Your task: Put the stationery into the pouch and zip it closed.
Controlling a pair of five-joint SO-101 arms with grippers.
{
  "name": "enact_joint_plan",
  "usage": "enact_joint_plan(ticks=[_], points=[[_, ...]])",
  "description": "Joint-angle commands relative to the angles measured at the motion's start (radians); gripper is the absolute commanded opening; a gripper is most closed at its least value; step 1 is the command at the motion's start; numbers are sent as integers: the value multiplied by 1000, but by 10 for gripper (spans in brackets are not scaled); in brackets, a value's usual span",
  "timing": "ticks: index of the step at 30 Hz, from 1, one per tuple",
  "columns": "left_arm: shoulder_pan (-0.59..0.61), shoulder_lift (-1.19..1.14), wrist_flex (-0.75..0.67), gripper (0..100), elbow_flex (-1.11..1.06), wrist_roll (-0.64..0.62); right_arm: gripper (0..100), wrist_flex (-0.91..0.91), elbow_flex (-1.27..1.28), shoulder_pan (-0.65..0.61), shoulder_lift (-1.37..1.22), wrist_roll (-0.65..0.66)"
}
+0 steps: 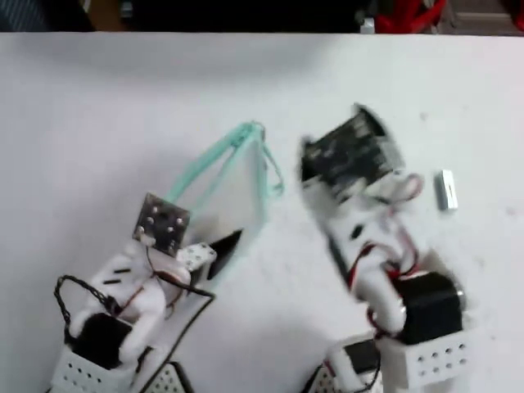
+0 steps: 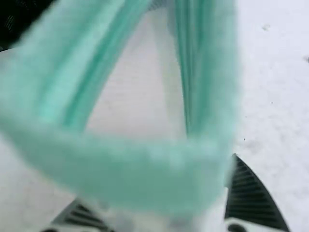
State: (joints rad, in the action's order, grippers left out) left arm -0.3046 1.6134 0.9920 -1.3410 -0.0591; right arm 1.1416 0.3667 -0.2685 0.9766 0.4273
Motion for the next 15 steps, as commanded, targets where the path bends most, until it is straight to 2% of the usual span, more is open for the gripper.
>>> enact_joint_plan(ticks=[1, 3, 8, 11, 15], points=[[-1, 7, -8, 271, 49, -3, 244, 15, -3, 271, -8, 14], [-4, 7, -8, 271, 49, -3, 245, 5, 0, 400, -65, 63], [-4, 7, -8, 271, 48, -3, 246, -7, -12, 575, -389, 210], [-5, 7, -8, 267, 46, -2, 246, -38, -74, 648, -631, 224], [-7, 7, -8, 200, 38, -2, 247, -62, -241, 728, -928, 224]])
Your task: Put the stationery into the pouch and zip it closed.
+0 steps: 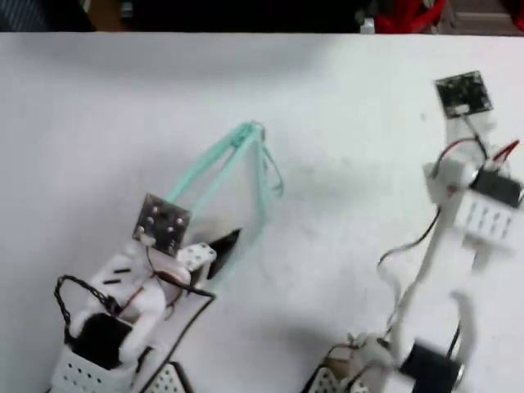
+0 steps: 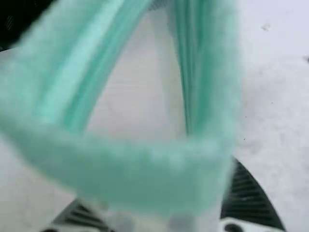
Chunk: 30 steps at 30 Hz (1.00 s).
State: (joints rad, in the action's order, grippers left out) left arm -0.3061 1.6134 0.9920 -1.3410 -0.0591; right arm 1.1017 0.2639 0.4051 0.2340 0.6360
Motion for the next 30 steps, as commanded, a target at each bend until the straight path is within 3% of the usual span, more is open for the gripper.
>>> enact_joint_plan(ticks=[1, 8, 16, 18, 22, 23, 27, 30], points=[[-5, 7, -11, 192, 32, -2, 247, -21, -187, 65, -255, 15], [-5, 7, -52, 206, 0, -2, 247, -16, -462, 70, -638, 15], [-7, 7, -51, 203, 0, 43, 241, -13, -657, 21, -880, 11], [-7, 7, -51, 203, 0, 43, 197, 8, -700, 21, -923, 14], [-7, 7, -51, 203, 0, 44, 12, 53, -796, 16, -987, 12], [-7, 7, -51, 203, 0, 44, 15, 67, -818, 10, -1001, 14], [-7, 7, -51, 203, 0, 44, 18, 206, -925, -7, -1007, 15], [-7, 7, -51, 203, 0, 44, 18, 444, -1111, -13, -935, 15]])
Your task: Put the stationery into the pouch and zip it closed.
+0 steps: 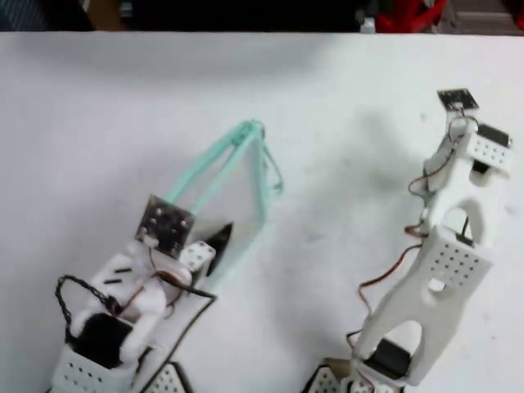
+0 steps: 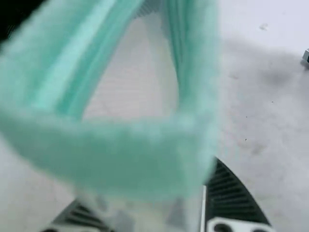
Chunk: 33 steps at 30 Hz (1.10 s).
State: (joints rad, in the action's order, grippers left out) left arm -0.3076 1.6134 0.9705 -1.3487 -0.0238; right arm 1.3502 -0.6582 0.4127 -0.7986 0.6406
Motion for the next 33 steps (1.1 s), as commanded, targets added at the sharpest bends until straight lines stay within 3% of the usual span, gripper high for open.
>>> enact_joint_plan(ticks=[1, 3, 9, 16, 21, 27, 33], points=[[-5, 7, -29, 203, 8, 9, 17, 271, -258, -27, 128, 11], [-5, 7, -29, 203, 8, 9, 17, 381, -377, -51, 188, 9], [-5, 7, -29, 203, 8, 9, 17, 377, -308, -128, 430, 9], [-5, 7, -29, 203, 8, 9, 17, 375, 170, -341, 963, 2], [-5, 7, -26, 203, 8, 8, 17, 351, 466, -611, 1374, -3], [-5, 7, -28, 207, 9, 6, 17, 81, 500, -980, 1639, -267], [-5, 7, -23, 213, 12, 6, 17, -97, 503, -1079, 1563, -445]])
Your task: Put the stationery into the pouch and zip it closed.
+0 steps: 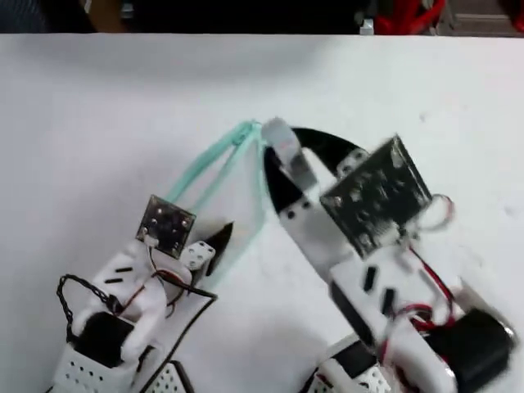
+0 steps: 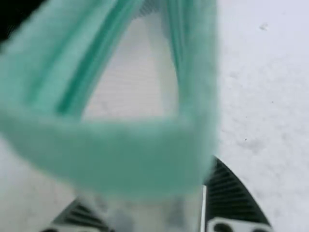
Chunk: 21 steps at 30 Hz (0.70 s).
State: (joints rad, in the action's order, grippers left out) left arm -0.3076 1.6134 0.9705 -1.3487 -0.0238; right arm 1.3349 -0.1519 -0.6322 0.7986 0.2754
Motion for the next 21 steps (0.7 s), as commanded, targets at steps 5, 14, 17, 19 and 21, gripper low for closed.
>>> enact_joint_plan(ticks=[5, 14, 17, 19, 21], points=[[-5, 7, -21, 262, 12, 5, 17, -211, -3, -39, -136, -255], [-5, 7, -21, 264, 12, 5, 17, -363, 187, -41, -213, -327], [-5, 7, -21, 264, 12, 5, 17, -458, 315, -44, -194, -328], [-5, 7, -23, 264, 14, 5, 17, -513, 374, -68, -170, -328], [-5, 7, -26, 264, 14, 5, 17, -549, 420, -91, -143, -328]])
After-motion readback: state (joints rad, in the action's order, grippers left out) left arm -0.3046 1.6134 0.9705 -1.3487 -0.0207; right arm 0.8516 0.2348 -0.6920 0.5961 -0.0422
